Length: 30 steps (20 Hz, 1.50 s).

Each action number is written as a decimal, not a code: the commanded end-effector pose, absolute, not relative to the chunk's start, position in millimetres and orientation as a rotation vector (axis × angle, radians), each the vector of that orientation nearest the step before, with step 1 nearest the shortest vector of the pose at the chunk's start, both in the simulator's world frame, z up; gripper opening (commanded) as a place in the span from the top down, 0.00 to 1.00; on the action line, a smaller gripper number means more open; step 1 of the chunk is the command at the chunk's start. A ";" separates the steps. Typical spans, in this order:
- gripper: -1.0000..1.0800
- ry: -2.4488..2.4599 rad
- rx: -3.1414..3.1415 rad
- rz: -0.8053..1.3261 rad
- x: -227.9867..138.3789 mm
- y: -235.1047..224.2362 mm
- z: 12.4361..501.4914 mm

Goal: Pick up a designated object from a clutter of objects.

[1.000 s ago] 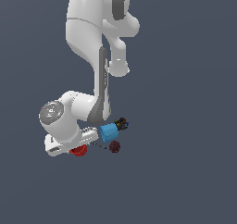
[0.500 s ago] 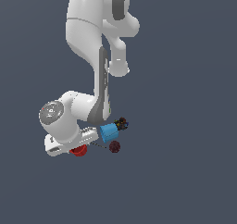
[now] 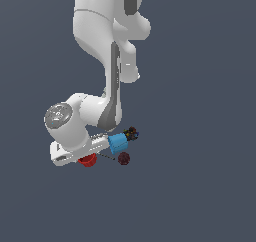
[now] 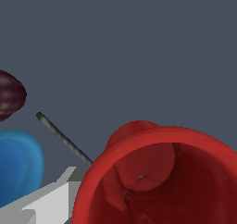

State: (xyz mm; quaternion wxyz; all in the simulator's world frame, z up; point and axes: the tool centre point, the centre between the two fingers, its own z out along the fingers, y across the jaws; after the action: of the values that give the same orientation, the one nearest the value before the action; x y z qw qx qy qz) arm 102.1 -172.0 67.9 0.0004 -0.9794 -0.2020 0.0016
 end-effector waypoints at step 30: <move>1.00 -0.637 -3.078 0.001 69.1 20.5 364.5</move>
State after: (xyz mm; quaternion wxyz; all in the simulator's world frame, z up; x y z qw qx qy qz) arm 70.5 12.1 350.4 -0.0008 -0.9792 -0.2029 0.0004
